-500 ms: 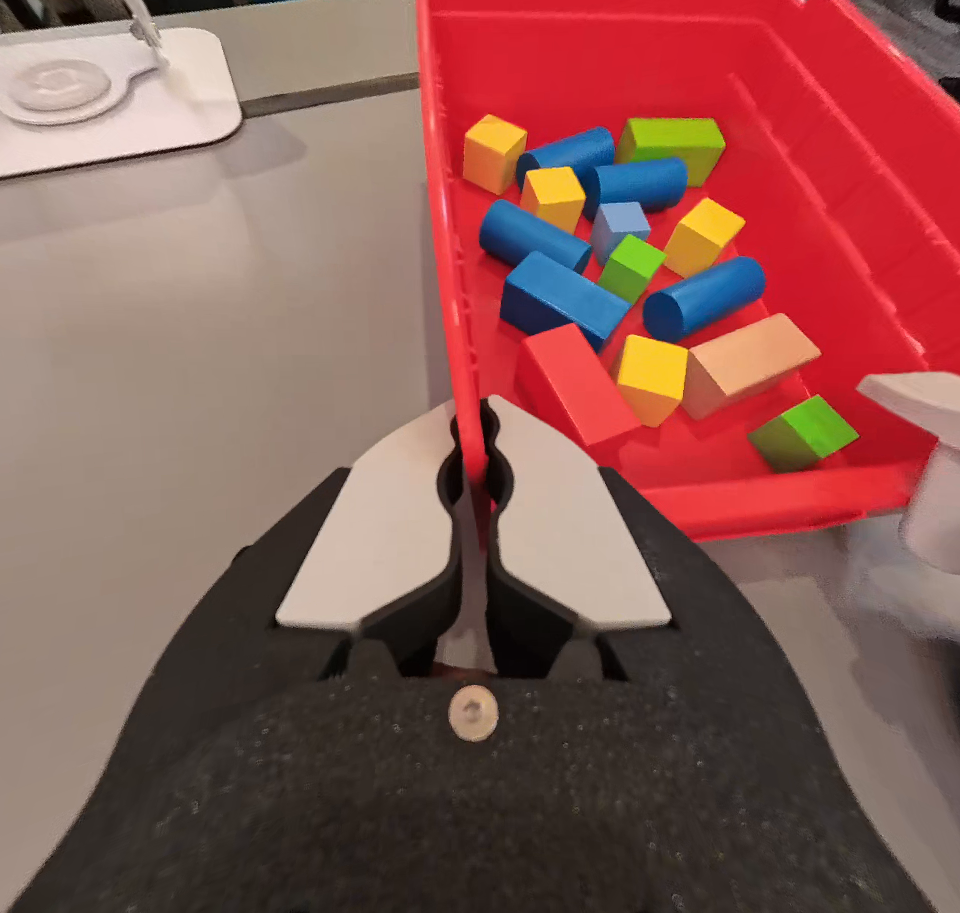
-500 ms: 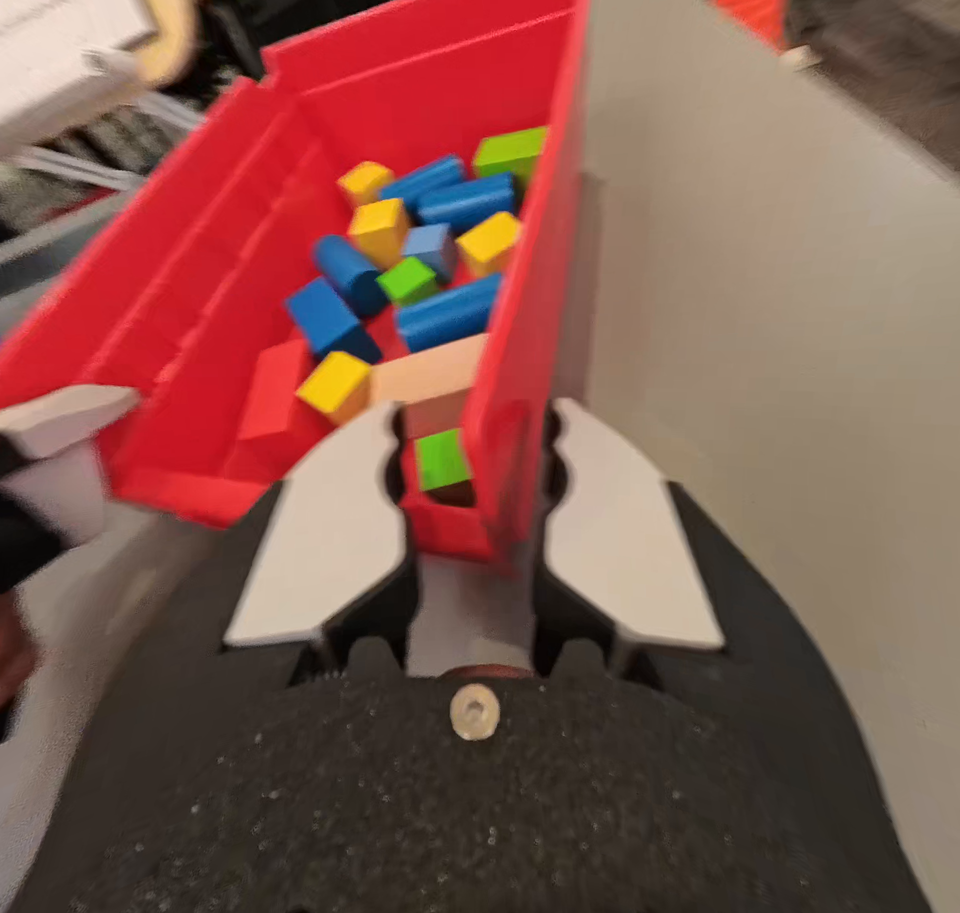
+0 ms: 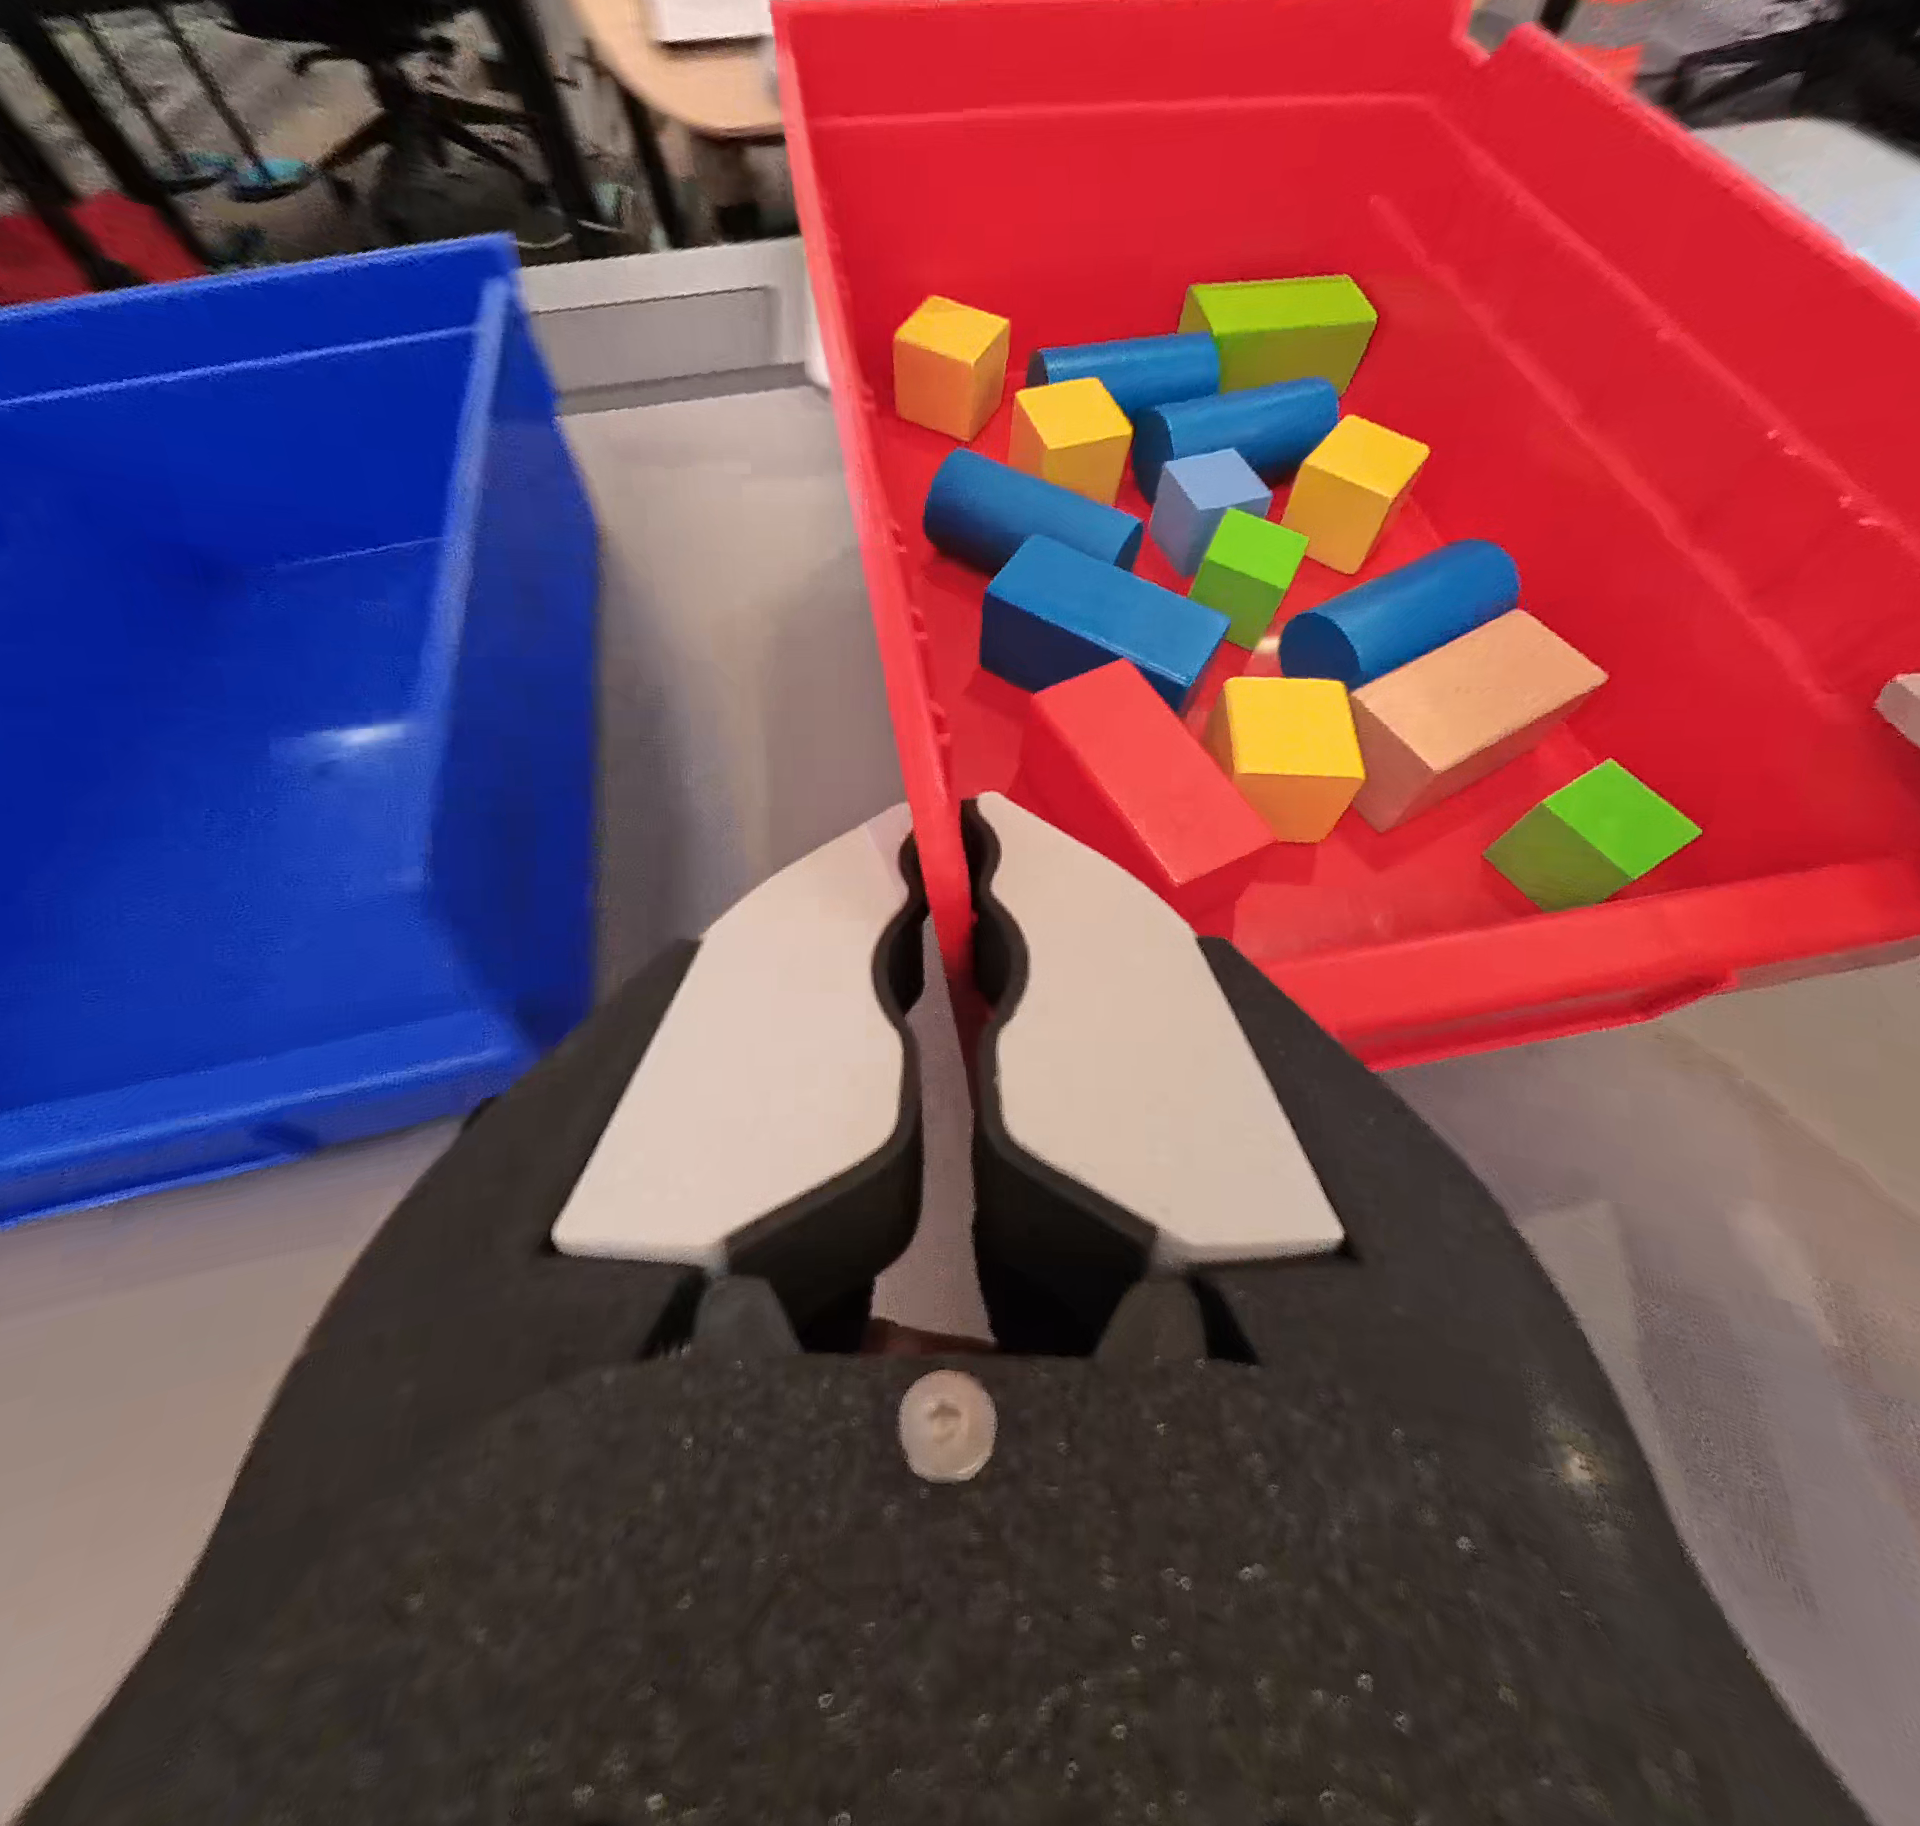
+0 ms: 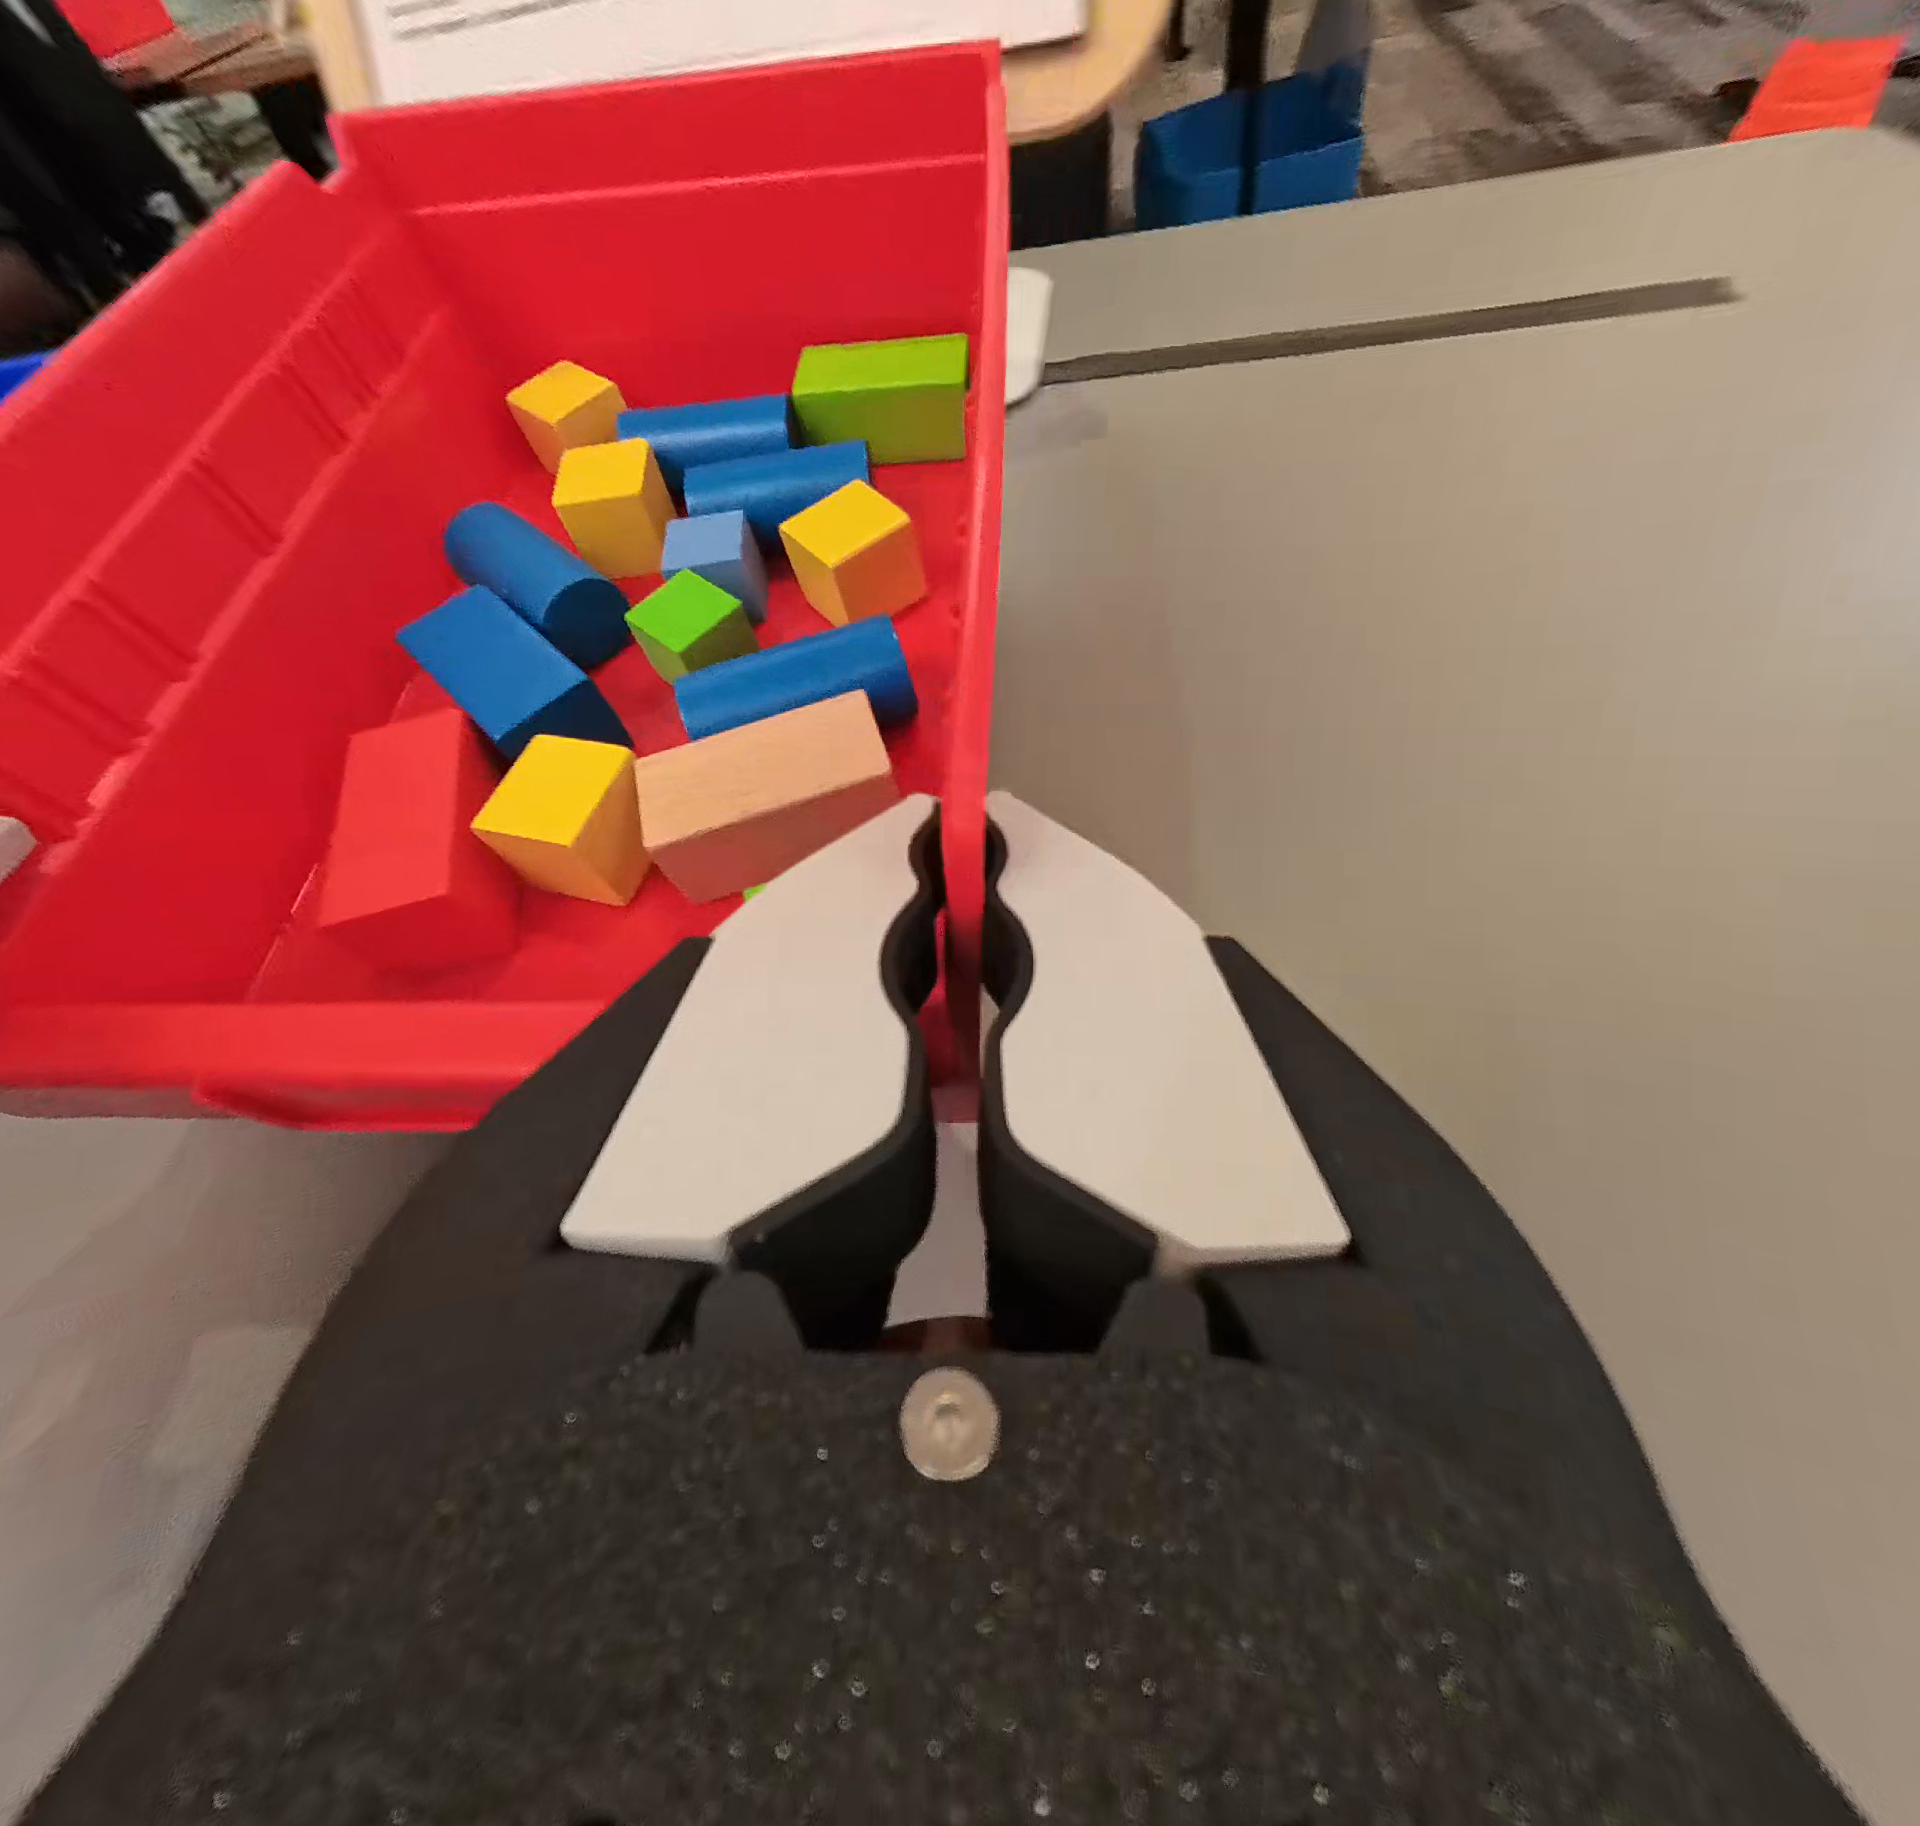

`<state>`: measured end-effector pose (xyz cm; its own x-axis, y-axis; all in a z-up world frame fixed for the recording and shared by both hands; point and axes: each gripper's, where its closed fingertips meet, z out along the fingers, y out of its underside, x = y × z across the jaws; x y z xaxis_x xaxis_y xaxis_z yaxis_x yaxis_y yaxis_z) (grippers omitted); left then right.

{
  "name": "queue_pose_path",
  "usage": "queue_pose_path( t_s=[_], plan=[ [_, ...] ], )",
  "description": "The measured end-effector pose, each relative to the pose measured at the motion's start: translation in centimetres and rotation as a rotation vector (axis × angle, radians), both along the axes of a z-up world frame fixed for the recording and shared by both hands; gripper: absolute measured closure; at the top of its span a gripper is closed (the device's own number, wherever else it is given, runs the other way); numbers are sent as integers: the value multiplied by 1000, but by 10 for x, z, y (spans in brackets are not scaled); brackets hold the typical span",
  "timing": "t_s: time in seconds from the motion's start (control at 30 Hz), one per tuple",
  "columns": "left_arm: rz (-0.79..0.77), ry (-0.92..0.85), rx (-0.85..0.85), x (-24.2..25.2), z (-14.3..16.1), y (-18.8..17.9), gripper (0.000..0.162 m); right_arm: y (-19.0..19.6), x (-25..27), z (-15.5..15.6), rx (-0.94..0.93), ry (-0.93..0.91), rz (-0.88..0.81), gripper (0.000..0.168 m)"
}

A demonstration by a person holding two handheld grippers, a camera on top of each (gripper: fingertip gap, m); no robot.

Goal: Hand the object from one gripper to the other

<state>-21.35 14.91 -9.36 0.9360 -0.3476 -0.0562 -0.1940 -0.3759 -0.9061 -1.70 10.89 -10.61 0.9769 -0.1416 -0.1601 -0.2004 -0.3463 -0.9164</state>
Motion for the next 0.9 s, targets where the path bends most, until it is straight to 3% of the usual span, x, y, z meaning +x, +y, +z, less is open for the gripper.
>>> queue_pose_path(
  t_s=[0.13, 0.27, 0.33, 0.43, 0.5, 0.57, 0.7, 0.8, 0.9],
  plan=[
    [54, -45, -42, -51, -21, 15, 159, 17, -56, -22, -33, -33, 70, 165],
    [42, -88, -79, -60, -40, 20, 158, 21, -70, -28, 6, -19, 88, 162],
    [-22, -117, -118, -56, -34, 13, 144, 19, -74, -27, -5, -36, 163, 157],
    [-106, -218, -124, -67, -6, -18, 115, -4, -74, -12, 0, -41, 304, 134],
    [-117, -192, -106, -100, 6, -37, 105, -28, -73, 5, 49, -57, 383, 134],
    [-23, -126, -70, -160, 9, -38, 104, -51, -76, 10, 62, -83, 465, 134],
    [182, -66, -91, -271, -8, -2, 101, -85, -102, -1, 107, -124, 569, 126],
    [217, -98, -163, -292, -27, 38, 98, -97, -155, 3, 139, -112, 690, 123],
    [238, -68, -168, -293, -38, 74, 109, -98, -195, -8, 99, -148, 754, 114]
  ],
)
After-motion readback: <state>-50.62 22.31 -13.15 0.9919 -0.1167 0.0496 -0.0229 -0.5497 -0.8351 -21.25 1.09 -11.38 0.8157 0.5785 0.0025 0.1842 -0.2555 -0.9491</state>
